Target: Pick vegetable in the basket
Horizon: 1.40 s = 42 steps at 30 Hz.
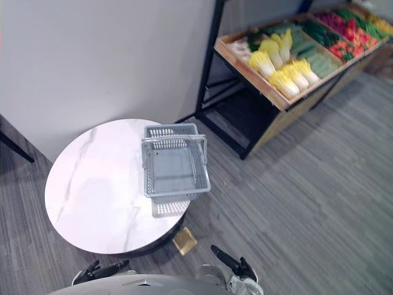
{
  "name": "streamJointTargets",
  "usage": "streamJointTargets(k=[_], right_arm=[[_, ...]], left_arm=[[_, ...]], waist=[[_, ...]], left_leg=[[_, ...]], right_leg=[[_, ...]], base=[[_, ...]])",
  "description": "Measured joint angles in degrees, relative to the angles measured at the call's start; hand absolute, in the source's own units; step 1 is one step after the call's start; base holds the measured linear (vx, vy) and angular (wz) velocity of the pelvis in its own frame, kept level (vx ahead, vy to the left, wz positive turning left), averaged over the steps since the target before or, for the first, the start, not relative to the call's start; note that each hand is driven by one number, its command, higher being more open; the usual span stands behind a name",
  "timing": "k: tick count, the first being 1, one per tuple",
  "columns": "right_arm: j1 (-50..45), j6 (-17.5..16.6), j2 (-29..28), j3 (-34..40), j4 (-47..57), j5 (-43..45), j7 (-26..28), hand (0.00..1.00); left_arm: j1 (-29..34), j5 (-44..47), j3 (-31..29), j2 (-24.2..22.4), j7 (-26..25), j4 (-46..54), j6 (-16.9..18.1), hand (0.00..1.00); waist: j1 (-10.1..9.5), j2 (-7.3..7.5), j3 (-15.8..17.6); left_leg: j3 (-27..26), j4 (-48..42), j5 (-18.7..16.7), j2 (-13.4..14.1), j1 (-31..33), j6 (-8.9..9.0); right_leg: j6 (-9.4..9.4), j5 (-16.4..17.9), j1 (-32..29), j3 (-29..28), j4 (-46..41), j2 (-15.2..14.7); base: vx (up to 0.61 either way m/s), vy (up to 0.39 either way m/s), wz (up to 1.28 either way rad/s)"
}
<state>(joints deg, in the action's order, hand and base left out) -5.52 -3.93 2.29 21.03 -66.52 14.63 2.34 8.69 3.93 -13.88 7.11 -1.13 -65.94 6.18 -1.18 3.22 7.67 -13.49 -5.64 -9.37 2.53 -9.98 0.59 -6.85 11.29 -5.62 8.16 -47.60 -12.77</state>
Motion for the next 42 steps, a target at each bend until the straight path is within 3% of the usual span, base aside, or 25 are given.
streamJointTargets(k=[2,4,5,6,7,8,9,11,13,15,20,24,28,29,32,34,35,37,42], right_arm=[[-0.59,-0.02,0.29,0.08,0.04,0.00,0.34,1.00],[-1.09,-0.04,0.63,0.97,0.10,0.33,0.57,1.00],[-1.61,-0.05,0.67,0.91,0.07,0.32,0.56,1.00],[-2.43,-0.03,0.20,0.91,-0.17,0.32,0.54,1.00],[-3.20,-0.02,-0.90,0.94,-0.28,0.35,0.29,1.00],[-3.77,0.20,-0.82,1.68,-0.38,1.54,0.17,1.00],[-4.28,0.18,-0.36,1.45,-0.19,1.52,0.11,1.00],[-4.36,0.23,1.73,1.27,-0.22,1.44,-0.18,1.00],[-4.17,0.36,2.15,1.47,-0.32,1.43,-0.15,1.00],[-3.69,0.54,2.30,3.01,-1.15,1.44,-0.15,1.00],[-2.05,1.94,3.25,18.06,-3.84,1.60,-1.02,1.00],[1.51,3.65,11.28,41.74,-7.57,2.78,-3.14,1.00],[5.09,3.77,20.54,53.46,-7.98,5.63,-5.47,1.00],[6.14,3.77,22.09,53.83,-7.95,6.32,-5.87,1.00],[10.67,3.70,27.05,48.43,-3.67,8.97,-7.98,1.00],[11.88,3.31,27.22,40.54,5.24,11.24,-9.41,1.00],[12.17,2.91,27.23,34.76,14.00,11.02,-11.04,1.00],[12.90,1.70,27.22,29.78,21.97,9.95,-12.93,1.00],[13.34,-2.43,27.46,16.43,40.96,3.48,-13.33,1.00]], left_arm=[[0.03,-0.04,-0.05,-0.25,0.09,0.04,0.07,1.00],[0.05,-0.03,-0.62,-1.03,0.08,0.01,0.05,1.00],[0.08,-0.02,-0.76,-1.20,0.13,0.05,0.05,1.00],[0.42,-0.02,-1.67,-1.03,0.18,0.18,0.10,1.00],[0.78,-0.03,-2.70,-0.31,0.23,0.32,0.12,1.00],[1.05,-0.02,-3.80,-0.79,-0.33,-0.76,-0.33,1.00],[1.54,-0.02,-4.31,-1.48,-0.15,-0.81,-0.27,1.00],[1.42,-0.02,-5.22,-3.85,-0.06,-0.80,-0.17,1.00],[1.40,-0.02,-5.17,-4.05,-0.04,-0.86,-0.06,1.00],[1.37,0.02,-5.18,-3.71,0.00,-0.93,-0.08,1.00],[1.26,1.02,-5.23,-2.11,-0.07,-0.96,-0.39,1.00],[0.93,1.05,-9.94,0.11,1.29,-1.09,-0.73,1.00],[1.12,2.60,-12.01,2.36,2.48,-1.12,-1.21,1.00],[1.25,2.76,-12.12,2.48,2.61,-1.12,-1.20,1.00],[2.15,2.78,-12.74,2.27,3.06,-1.55,-1.20,1.00],[2.87,3.00,-12.67,1.50,3.03,-1.55,-1.23,1.00],[3.17,3.26,-12.14,0.75,2.98,-1.44,-1.23,1.00],[3.19,3.48,-11.20,0.13,2.82,-1.27,-1.23,1.00],[2.94,3.41,-8.04,-0.33,3.03,1.52,-1.29,1.00]], waist=[[-0.02,-0.45,-0.03],[0.10,-1.74,-0.01],[0.09,-1.96,-0.09],[-0.21,-1.08,-0.25],[-0.17,0.98,-1.01],[-0.26,0.14,-1.82],[-0.12,-0.46,-2.66],[-0.30,-4.16,-3.86],[-0.29,-4.72,-4.12],[-0.23,-4.17,-4.28],[-0.08,-1.95,-5.24],[1.20,0.11,-5.86],[2.27,0.56,-6.14],[2.66,0.74,-6.31],[3.29,-0.72,-6.65],[3.26,-1.67,-6.67],[3.24,-2.83,-6.74],[3.19,-3.70,-6.73],[3.83,-2.96,-6.29]], left_leg=[[2.74,0.20,-0.10,0.73,-0.32,0.15],[6.35,-0.37,-0.78,2.80,0.79,1.39],[7.97,-0.76,-1.08,3.45,1.43,2.02],[9.55,-0.84,-1.45,3.11,1.75,3.29],[10.97,-0.69,-1.68,1.86,1.78,4.20],[12.06,-0.97,-1.88,3.06,1.57,5.74],[11.25,-1.04,-1.54,3.85,2.20,6.17],[11.61,0.96,-0.50,7.26,2.68,7.72],[11.91,2.97,0.99,8.41,2.50,8.21],[12.29,4.57,2.12,9.36,2.56,8.19],[12.97,5.82,2.44,8.21,2.66,8.29],[13.19,5.84,2.21,5.95,4.00,7.60],[13.34,5.64,1.93,5.02,4.40,7.02],[13.33,5.50,1.90,4.92,4.55,6.98],[12.43,5.44,1.79,4.84,4.71,6.83],[11.37,5.20,1.34,4.93,4.58,6.96],[10.88,4.59,0.72,4.94,4.62,6.97],[10.49,4.10,0.26,4.94,4.88,6.90],[10.49,3.16,-0.59,5.16,5.30,6.94]], right_leg=[[1.77,3.71,-2.32,-1.06,2.93,0.32],[2.36,3.99,-4.50,-7.74,13.14,3.96],[1.44,3.22,-4.29,-11.58,18.92,5.52],[0.19,-0.13,-3.83,-15.58,26.08,5.75],[-0.60,-4.75,-3.35,-16.52,29.45,4.49],[-1.58,-4.15,-3.04,-14.14,28.19,4.82],[-0.81,-3.72,-2.71,-12.81,29.07,5.18],[0.24,-3.37,-1.38,-8.96,30.92,7.36],[0.89,-3.22,-0.80,-7.37,31.75,8.24],[1.44,-3.56,0.17,-5.58,33.36,9.06],[0.98,-4.91,1.97,-4.81,36.94,8.06],[-0.43,-6.97,2.41,-5.14,40.28,5.98],[-0.90,-7.37,2.66,-5.16,41.01,5.14],[-0.98,-7.43,2.59,-5.16,41.08,5.04],[-1.11,-7.91,2.05,-6.07,41.65,5.13],[-0.93,-8.03,1.44,-7.16,41.60,5.43],[-0.92,-8.02,1.19,-7.83,41.56,5.54],[-0.91,-8.02,0.72,-8.49,41.49,5.64],[-0.85,-7.99,0.65,-8.53,41.60,5.82]], base=[[0.09,-0.085,0.78],[0.08,-0.147,0.79],[0.10,-0.210,1.00],[0.13,-0.274,0.91],[0.21,-0.384,0.93],[0.20,-0.343,0.76],[0.24,-0.298,0.75],[0.23,-0.233,0.67],[0.14,-0.158,0.49],[0.10,-0.111,0.36],[0.04,0.034,0.11],[0.00,0.108,0.03],[-0.01,0.057,0.02],[0.00,0.000,0.00],[0.00,0.029,-0.17],[0.02,0.025,-0.28],[0.02,0.026,-0.25],[0.02,0.023,-0.18],[0.03,0.014,-0.03]])
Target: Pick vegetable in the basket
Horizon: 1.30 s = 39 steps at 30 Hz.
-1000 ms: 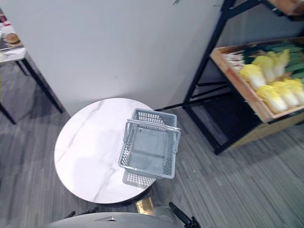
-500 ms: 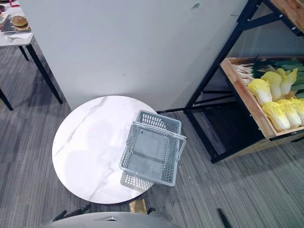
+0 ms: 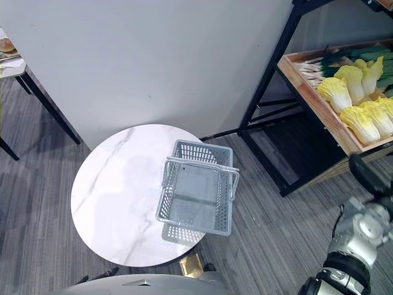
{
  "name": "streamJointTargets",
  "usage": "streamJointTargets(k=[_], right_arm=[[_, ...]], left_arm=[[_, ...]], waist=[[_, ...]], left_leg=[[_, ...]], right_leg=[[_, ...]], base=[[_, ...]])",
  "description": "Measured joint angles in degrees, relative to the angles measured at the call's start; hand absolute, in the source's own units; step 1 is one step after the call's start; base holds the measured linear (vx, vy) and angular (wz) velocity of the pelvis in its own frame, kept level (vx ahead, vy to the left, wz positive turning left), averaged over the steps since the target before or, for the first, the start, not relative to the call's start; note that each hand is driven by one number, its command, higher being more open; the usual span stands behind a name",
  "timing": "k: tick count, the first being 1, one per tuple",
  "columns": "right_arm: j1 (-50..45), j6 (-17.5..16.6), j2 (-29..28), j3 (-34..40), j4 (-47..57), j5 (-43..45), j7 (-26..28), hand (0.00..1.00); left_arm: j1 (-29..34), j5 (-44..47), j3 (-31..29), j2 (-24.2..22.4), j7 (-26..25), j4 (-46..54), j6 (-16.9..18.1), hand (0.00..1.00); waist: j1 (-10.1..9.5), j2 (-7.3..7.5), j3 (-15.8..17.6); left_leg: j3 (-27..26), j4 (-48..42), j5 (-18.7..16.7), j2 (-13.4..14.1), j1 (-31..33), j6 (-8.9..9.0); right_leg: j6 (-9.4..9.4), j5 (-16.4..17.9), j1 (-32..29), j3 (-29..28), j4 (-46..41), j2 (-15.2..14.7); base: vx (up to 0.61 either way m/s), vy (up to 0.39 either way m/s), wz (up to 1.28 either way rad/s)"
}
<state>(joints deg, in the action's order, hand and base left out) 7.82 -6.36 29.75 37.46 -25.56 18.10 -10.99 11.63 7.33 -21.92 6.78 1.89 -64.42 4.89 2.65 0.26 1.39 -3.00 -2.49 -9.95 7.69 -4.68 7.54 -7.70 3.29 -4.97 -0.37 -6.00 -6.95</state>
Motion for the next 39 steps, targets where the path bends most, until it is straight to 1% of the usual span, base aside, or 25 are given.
streamJointTargets(k=[1,2,4,5,6,7,8,10,12,15,17,19,20,24,29,33,35,39], right_arm=[[-0.02,-0.43,0.83,-3.64,2.77,-1.14,1.12,1.00],[-0.03,-0.50,1.58,-5.58,3.89,-1.74,2.11,1.00],[-0.03,-1.27,5.80,-13.08,6.84,-4.07,7.03,1.00],[-0.03,-1.73,6.99,-15.18,7.55,-4.57,8.16,1.00],[-0.03,-2.43,9.41,-19.08,9.33,-4.92,10.47,1.00],[-0.05,-3.22,11.62,-22.37,11.15,-5.61,12.94,1.00],[-0.05,-3.58,12.53,-23.93,11.99,-6.07,13.92,1.00],[-0.06,-4.77,15.55,-29.24,13.66,-6.09,17.76,1.00],[-0.15,-4.85,18.89,-33.76,14.68,-6.05,21.39,1.00],[-0.14,-5.15,22.56,-38.71,15.93,-6.05,25.08,1.00],[-0.15,-5.15,24.50,-41.26,16.97,-6.31,26.49,1.00],[-0.15,-5.28,26.02,-43.03,17.82,-6.64,27.51,1.00],[-0.13,-5.29,27.63,-44.53,18.22,-6.70,28.10,1.00],[-0.04,-5.31,30.88,-47.89,19.92,-7.82,28.30,1.00],[0.02,-5.31,31.27,-49.44,21.01,-7.86,28.51,1.00],[0.42,-5.31,31.28,-51.29,21.26,-8.54,28.51,1.00],[0.91,-5.31,31.28,-52.66,21.26,-9.01,28.50,1.00],[2.23,-5.31,31.25,-54.57,19.88,-11.09,28.39,1.00]], left_arm=[[0.05,0.00,0.86,0.10,0.01,0.54,0.00,1.00],[0.06,-0.06,1.04,0.10,0.04,0.85,-0.01,1.00],[0.06,-0.95,1.78,0.18,0.14,1.60,0.12,1.00],[0.10,-1.13,1.87,0.18,0.18,1.55,0.11,1.00],[0.13,-1.22,2.46,0.15,0.39,1.39,0.09,1.00],[0.20,-1.24,3.44,0.11,0.86,1.38,0.09,1.00],[0.24,-1.25,3.74,0.09,1.08,1.39,0.09,1.00],[0.29,-1.25,4.21,-0.12,1.39,1.38,0.10,1.00],[0.40,-1.25,4.28,-0.36,1.82,1.38,0.17,1.00],[0.87,-1.28,5.55,-0.54,2.30,1.33,0.24,1.00],[1.39,-1.26,5.98,-0.79,2.50,1.34,0.35,1.00],[1.43,-1.26,6.40,-0.80,2.45,1.34,0.40,1.00],[1.43,-1.26,6.78,-0.84,2.44,1.39,0.62,1.00],[1.45,-1.26,7.98,-1.06,2.36,1.40,1.50,1.00],[1.44,-1.25,8.10,-0.97,2.36,1.51,2.08,1.00],[1.40,-1.21,8.58,-0.63,2.34,2.11,2.65,1.00],[1.29,-1.21,8.64,-0.50,2.33,2.40,2.74,1.00],[0.89,-1.19,9.48,-0.07,2.27,3.26,2.97,1.00]], waist=[[0.19,0.31,0.17],[0.31,0.35,0.15],[0.44,1.38,0.63],[0.43,1.59,0.60],[0.46,1.74,0.66],[0.45,1.75,0.67],[0.37,1.75,0.67],[-0.07,1.70,0.72],[-0.70,1.62,0.74],[-0.91,1.65,0.86],[-0.85,1.46,1.09],[-0.87,1.46,1.50],[-0.96,1.45,1.52],[-1.06,1.37,1.64],[-0.96,1.67,2.35],[-1.25,2.32,3.21],[-1.17,2.63,3.83],[-2.02,3.18,4.63]], left_leg=[[-0.14,-0.54,-0.44,-0.03,0.00,-0.10],[-0.17,-0.68,-0.54,-0.08,-0.01,-0.15],[-0.18,-1.39,-1.08,-0.18,0.03,-0.38],[-0.19,-1.40,-1.10,-0.18,0.03,-0.39],[-0.18,-1.41,-1.10,-0.13,0.02,-0.40],[-0.18,-1.43,-1.15,-0.17,-0.08,-0.49],[-0.16,-1.43,-1.20,-0.18,-0.13,-0.58],[-0.07,-1.44,-1.27,-0.19,-0.52,-0.70],[0.00,-1.49,-1.31,-0.35,-0.68,-0.78],[0.21,-1.58,-1.35,-1.10,-0.54,-0.87],[0.17,-1.98,-1.56,-1.21,-0.42,-1.23],[0.18,-2.29,-1.58,-1.25,-0.17,-1.26],[0.23,-2.32,-1.57,-1.23,0.24,-1.26],[0.01,-2.32,-1.57,-1.12,0.40,-1.26],[-0.17,-2.42,-1.33,-1.14,1.37,-1.58],[-0.04,-2.52,-0.68,-1.24,2.64,-1.79],[0.42,-2.53,-0.16,-1.33,3.05,-1.75],[0.54,-2.54,0.52,-1.35,4.16,-1.41]], right_leg=[[0.00,0.00,0.17,-0.12,0.01,-0.03],[0.00,-0.01,0.23,-0.14,0.02,-0.09],[0.01,-0.04,0.50,-0.16,0.12,-0.21],[0.08,-0.10,0.50,-0.16,0.16,-0.22],[0.39,-0.52,0.48,-0.16,0.27,-0.18],[0.35,-0.69,0.48,-0.17,0.28,-0.21],[0.36,-0.80,0.53,-0.16,0.28,-0.23],[0.41,-1.31,0.93,-0.08,0.35,-0.28],[0.46,-2.21,1.47,-0.06,1.18,-0.44],[0.17,-2.64,1.52,-0.05,1.45,-1.20],[0.03,-3.04,1.53,-0.05,1.46,-1.28],[0.03,-3.39,1.45,-0.05,1.52,-1.32],[-0.07,-3.74,1.19,-0.04,1.81,-1.32],[-0.15,-4.47,1.21,-0.05,2.73,-1.18],[-0.23,-5.84,0.40,-0.02,3.41,-1.10],[-0.06,-7.81,0.06,0.06,5.31,-1.10],[0.00,-7.99,-0.02,0.16,5.34,-1.20],[0.00,-7.99,-0.91,0.17,5.43,-1.20]], base=[[0.03,0.028,-0.05],[0.03,0.039,-0.03],[0.03,0.039,0.00],[0.03,0.030,-0.01],[0.03,0.030,0.00],[0.03,0.031,0.00],[0.03,0.033,0.02],[0.01,0.023,0.02],[0.02,0.043,0.01],[0.01,0.050,0.02],[0.00,0.044,-0.02],[0.00,0.000,0.00],[0.00,0.000,0.00],[-0.03,0.003,-0.05],[-0.06,-0.002,-0.04],[-0.08,-0.010,0.01],[-0.10,-0.024,0.08],[-0.10,-0.041,0.01]])
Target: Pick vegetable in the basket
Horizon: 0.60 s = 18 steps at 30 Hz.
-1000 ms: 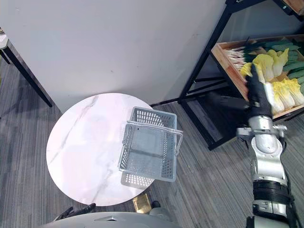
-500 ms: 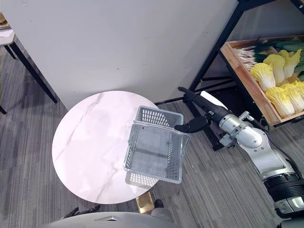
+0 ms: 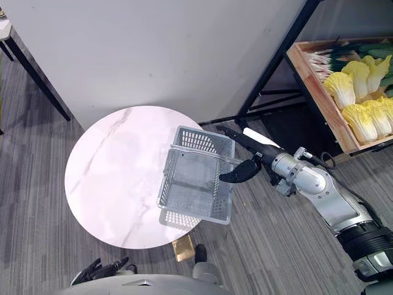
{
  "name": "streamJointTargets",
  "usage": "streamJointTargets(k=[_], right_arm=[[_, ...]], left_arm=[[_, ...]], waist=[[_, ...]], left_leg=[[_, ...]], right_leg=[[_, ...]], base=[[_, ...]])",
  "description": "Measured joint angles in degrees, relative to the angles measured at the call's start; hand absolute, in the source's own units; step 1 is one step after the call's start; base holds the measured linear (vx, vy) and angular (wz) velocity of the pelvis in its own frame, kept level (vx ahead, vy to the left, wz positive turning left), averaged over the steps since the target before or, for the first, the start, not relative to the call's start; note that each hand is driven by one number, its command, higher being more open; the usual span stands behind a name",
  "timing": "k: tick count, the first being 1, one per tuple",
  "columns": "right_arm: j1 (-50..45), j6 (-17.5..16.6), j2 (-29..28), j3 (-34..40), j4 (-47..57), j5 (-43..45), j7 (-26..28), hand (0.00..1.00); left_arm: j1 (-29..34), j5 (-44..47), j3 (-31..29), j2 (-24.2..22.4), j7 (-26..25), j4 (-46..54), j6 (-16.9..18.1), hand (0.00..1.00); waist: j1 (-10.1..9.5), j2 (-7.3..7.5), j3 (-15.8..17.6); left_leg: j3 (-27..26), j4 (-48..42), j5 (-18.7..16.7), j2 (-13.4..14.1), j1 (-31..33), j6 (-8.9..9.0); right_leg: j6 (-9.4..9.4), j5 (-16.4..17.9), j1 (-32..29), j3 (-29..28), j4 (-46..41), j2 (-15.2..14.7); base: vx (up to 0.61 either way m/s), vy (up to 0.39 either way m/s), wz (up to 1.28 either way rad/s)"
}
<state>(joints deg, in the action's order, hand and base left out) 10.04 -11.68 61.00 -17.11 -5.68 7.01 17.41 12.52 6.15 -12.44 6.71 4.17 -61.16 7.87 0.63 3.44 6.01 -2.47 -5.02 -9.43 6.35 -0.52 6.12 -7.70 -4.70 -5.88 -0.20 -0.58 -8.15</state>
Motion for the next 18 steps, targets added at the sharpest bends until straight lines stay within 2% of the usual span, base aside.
streamJointTargets(k=[6,12,18], right_arm=[[3.25,0.06,-2.64,-2.67,-5.98,-1.53,-0.63,1.00],[6.69,0.20,-5.63,-4.98,-14.42,-2.36,-2.65,1.00],[10.88,0.90,-10.19,-4.99,-23.00,-3.86,-4.44,1.00]], left_arm=[[-1.09,0.24,0.78,0.97,-0.27,0.03,0.87,1.00],[-1.99,0.51,0.95,1.05,-0.32,0.76,0.96,1.00],[-2.56,2.15,1.03,1.27,-0.33,1.12,1.87,1.00]], waist=[[-0.63,1.25,1.33],[-1.53,0.61,2.93],[-2.16,0.78,4.16]], left_leg=[[1.07,-0.46,1.18,0.01,2.16,0.88],[2.65,-1.79,1.63,0.23,4.93,1.29],[3.79,-2.86,1.73,0.12,7.16,1.33]], right_leg=[[0.00,0.02,-0.48,0.40,1.99,-0.02],[0.02,0.02,-1.81,1.20,1.73,0.24],[0.19,-0.11,-3.16,1.96,1.63,0.14]], base=[[-0.12,-0.065,0.06],[-0.08,-0.038,0.09],[0.00,-0.003,0.09]])
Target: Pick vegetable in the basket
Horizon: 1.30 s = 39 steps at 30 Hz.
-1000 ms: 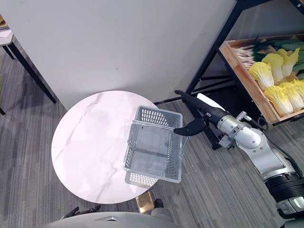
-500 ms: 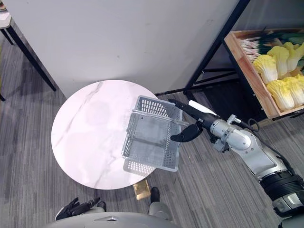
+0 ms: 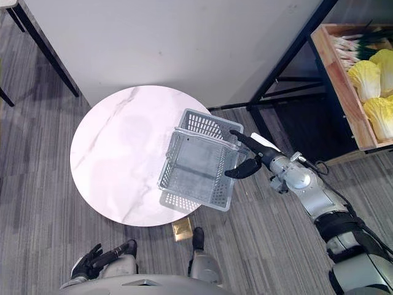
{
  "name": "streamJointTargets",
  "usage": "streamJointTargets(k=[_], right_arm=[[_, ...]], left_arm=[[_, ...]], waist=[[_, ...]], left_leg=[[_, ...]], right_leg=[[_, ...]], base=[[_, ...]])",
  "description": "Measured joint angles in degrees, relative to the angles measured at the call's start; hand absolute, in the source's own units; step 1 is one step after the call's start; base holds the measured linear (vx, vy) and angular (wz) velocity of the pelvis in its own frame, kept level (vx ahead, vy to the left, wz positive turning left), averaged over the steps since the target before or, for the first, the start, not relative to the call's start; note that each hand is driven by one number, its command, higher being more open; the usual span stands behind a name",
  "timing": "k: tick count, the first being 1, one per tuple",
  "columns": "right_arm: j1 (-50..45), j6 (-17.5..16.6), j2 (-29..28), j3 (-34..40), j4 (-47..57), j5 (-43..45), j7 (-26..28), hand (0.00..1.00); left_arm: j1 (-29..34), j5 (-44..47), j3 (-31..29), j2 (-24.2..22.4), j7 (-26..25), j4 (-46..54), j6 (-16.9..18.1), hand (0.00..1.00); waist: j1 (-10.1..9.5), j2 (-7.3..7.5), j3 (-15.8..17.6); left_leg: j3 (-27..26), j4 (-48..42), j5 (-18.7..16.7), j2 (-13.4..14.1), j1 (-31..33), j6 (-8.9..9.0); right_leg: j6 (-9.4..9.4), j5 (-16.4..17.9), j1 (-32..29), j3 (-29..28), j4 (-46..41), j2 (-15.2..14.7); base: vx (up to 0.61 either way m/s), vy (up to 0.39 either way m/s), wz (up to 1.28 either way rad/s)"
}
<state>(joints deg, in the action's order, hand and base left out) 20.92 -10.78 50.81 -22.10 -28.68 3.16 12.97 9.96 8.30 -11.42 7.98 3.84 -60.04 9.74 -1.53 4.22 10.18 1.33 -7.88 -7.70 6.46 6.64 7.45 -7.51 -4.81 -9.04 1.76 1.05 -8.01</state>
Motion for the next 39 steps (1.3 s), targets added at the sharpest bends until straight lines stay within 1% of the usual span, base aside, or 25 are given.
streamJointTargets(k=[3,7,8,13,20,25,26,28,31,32,34,35,37,38,39], right_arm=[[2.49,0.27,-1.65,0.00,-2.97,-0.02,-1.12,1.00],[3.67,0.33,-2.62,0.02,-4.68,-0.03,-2.46,1.00],[4.41,0.40,-3.51,0.11,-5.72,-0.05,-2.87,0.00],[5.27,0.40,-4.11,0.69,-6.68,-0.07,-4.72,0.00],[5.27,0.40,-4.11,1.38,-6.87,-0.70,-4.85,0.00],[4.13,0.49,-4.40,5.62,-4.79,-2.36,-4.96,0.00],[3.71,0.49,-4.39,6.33,-4.11,-2.39,-4.96,0.00],[1.48,0.56,-4.39,9.75,-0.45,-2.61,-4.96,0.00],[-1.23,0.67,-4.38,13.81,2.96,-2.77,-4.96,0.00],[-3.84,1.26,-3.91,16.62,4.86,-2.86,-4.97,0.00],[-6.76,1.49,-3.57,19.66,6.17,-2.82,-4.97,0.00],[-8.84,1.49,-3.58,21.75,7.47,-2.79,-4.96,0.00],[-11.68,1.50,-3.59,24.98,9.09,-2.79,-4.97,0.00],[-12.47,1.50,-3.59,26.02,9.40,-2.80,-4.98,0.00],[-14.53,1.50,-3.60,28.71,9.94,-2.81,-4.99,0.00]], left_arm=[[-0.71,0.31,0.07,-0.03,-0.04,0.11,0.01,1.00],[-0.98,0.59,1.34,0.04,-0.21,1.09,0.04,1.00],[-1.02,0.62,1.54,0.07,-0.27,1.28,0.15,1.00],[-1.38,0.98,2.12,0.07,-0.34,1.63,0.13,1.00],[-1.57,1.19,2.36,-0.02,-0.49,1.63,0.10,1.00],[-1.59,1.01,1.99,-0.18,-0.83,1.63,-0.19,1.00],[-1.58,0.95,1.88,-0.18,-0.86,1.61,-0.23,1.00],[-1.57,0.51,1.17,-0.18,-0.99,1.59,-1.21,1.00],[-1.43,0.24,0.79,-0.18,-1.30,1.46,-1.36,1.00],[-1.36,0.08,0.26,-0.18,-1.29,1.44,-1.90,1.00],[-1.18,0.00,-0.30,-0.09,-1.31,1.24,-2.54,1.00],[-0.73,-0.13,-0.42,0.25,-1.29,1.07,-2.53,1.00],[-0.24,-0.51,-0.88,0.62,-1.26,0.74,-2.75,1.00],[-0.15,-0.90,-0.90,0.97,-1.24,0.50,-2.82,1.00],[-0.15,-1.99,-0.89,1.00,-1.20,-0.23,-2.87,1.00]], waist=[[-0.16,-0.29,1.48],[-0.59,-0.75,2.49],[-0.69,-0.79,2.76],[-1.17,-1.27,3.36],[-1.13,-1.52,3.59],[-0.91,-1.51,3.59],[-0.68,-1.50,3.58],[0.59,-1.42,3.55],[1.86,-1.29,3.47],[1.94,-0.88,3.29],[2.43,0.01,2.64],[3.45,0.56,1.95],[4.09,1.41,0.93],[4.29,1.55,0.38],[4.85,1.64,-0.99]], left_leg=[[0.68,0.01,0.00,0.01,0.28,0.00],[1.45,0.01,-0.01,0.01,0.86,-0.02],[1.44,0.01,-0.01,0.01,0.89,-0.03],[1.45,-0.03,0.13,-0.04,1.57,-0.25],[1.52,-0.08,0.38,-0.08,1.64,-0.36],[0.56,0.08,0.57,-0.07,0.90,-0.29],[0.51,0.07,0.57,-0.08,0.84,-0.29],[0.45,0.07,0.67,-0.06,0.61,-0.30],[0.16,0.12,0.69,-0.06,-0.41,-0.32],[-0.45,0.33,0.66,0.00,-1.56,-0.30],[-1.13,0.51,0.61,-0.01,-2.29,-0.24],[-1.17,0.47,0.60,-0.02,-2.32,-0.21],[-2.09,0.48,0.49,0.01,-3.13,-0.08],[-2.50,0.46,0.41,0.01,-3.26,-0.04],[-2.77,0.36,0.32,-0.06,-3.25,0.01]], right_leg=[[0.06,-0.05,0.06,0.40,-0.01,0.00],[0.23,-0.18,-0.05,0.98,-0.03,-0.04],[0.35,-0.28,-0.11,0.97,-0.03,-0.04],[0.64,-1.41,-0.93,0.79,-0.06,-0.04],[0.70,-1.87,-0.97,0.71,-0.06,-0.04],[0.53,-2.38,-0.92,-0.46,-0.02,0.01],[0.54,-2.44,-0.89,-0.52,-0.02,0.00],[0.23,-2.78,-0.77,-0.64,-0.02,0.01],[0.23,-2.94,0.10,-0.83,-0.01,0.02],[0.23,-2.94,0.74,-1.53,-0.01,0.10],[0.20,-2.96,1.04,-2.18,0.11,0.12],[0.20,-2.96,1.07,-2.25,0.16,0.11],[0.18,-2.94,1.29,-3.33,0.30,0.23],[0.17,-2.92,1.30,-3.64,0.40,0.24],[0.17,-2.89,1.38,-3.78,0.80,0.17]], base=[[0.02,0.004,0.11],[0.01,0.010,0.10],[0.00,0.000,0.00],[0.00,0.000,0.00],[-0.02,-0.001,0.00],[-0.04,-0.005,-0.09],[-0.04,0.003,-0.07],[-0.04,0.001,-0.03],[-0.03,0.003,-0.08],[-0.03,0.009,-0.17],[-0.04,0.009,-0.18],[-0.05,0.000,-0.09],[-0.04,-0.002,-0.20],[-0.05,-0.001,-0.25],[-0.04,-0.001,-0.17]])
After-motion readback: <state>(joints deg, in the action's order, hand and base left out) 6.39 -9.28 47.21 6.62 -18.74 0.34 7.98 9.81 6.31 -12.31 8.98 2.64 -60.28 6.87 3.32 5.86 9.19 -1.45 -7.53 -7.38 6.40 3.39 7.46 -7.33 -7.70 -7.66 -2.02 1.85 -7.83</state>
